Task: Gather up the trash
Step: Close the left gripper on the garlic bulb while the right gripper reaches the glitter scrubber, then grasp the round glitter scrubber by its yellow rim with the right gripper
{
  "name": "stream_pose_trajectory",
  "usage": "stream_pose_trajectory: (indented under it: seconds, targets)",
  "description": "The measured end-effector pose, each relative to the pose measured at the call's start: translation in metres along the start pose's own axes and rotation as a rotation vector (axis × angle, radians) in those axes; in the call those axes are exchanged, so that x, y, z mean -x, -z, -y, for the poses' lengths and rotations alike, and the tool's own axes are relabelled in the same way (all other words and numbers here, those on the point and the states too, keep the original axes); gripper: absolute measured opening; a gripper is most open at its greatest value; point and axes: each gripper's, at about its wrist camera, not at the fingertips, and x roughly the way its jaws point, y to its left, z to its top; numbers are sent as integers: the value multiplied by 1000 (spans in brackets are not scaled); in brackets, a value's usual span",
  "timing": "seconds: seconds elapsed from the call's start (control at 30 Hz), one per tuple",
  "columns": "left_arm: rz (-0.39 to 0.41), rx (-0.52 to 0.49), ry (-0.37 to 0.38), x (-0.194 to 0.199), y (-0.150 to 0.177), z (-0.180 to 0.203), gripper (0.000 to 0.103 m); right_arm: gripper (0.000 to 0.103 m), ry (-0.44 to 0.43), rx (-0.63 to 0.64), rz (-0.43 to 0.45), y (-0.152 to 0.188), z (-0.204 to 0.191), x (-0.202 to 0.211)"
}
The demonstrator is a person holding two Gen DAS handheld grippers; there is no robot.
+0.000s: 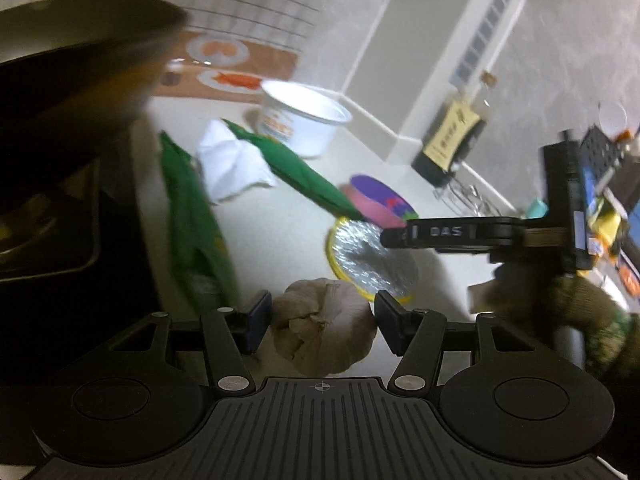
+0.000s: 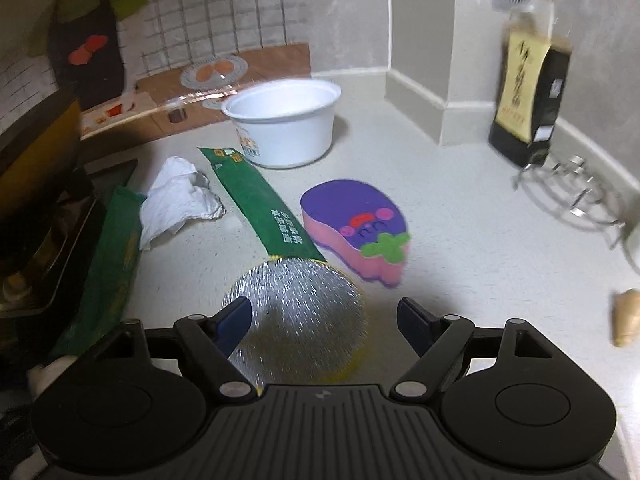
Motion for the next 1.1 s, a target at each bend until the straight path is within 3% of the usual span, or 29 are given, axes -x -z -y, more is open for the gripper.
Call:
stream_pose_trajectory:
  seconds: [0.2, 0.37, 0.47, 0.6, 0.9, 1.1]
  targets:
    - [8, 58, -7, 3, 3, -22, 62, 81, 15, -33, -85, -7, -3, -39]
    - [10, 76, 7, 3, 3, -29, 62, 79, -3, -63, -90, -8, -4, -45]
    - [6, 78, 14, 3, 4, -28, 62, 65, -15, -37, -91, -10, -8, -43]
    - [-4, 76, 21, 0, 4, -27, 62, 22, -12, 9, -72, -13, -15, -32]
    - [-15, 75, 22, -4, 3, -29, 62, 13, -84, 8, -45, -12, -20, 0]
    - [-20, 81, 23, -8, 3, -28, 62, 11, -114, 34, 24, -20, -27, 34]
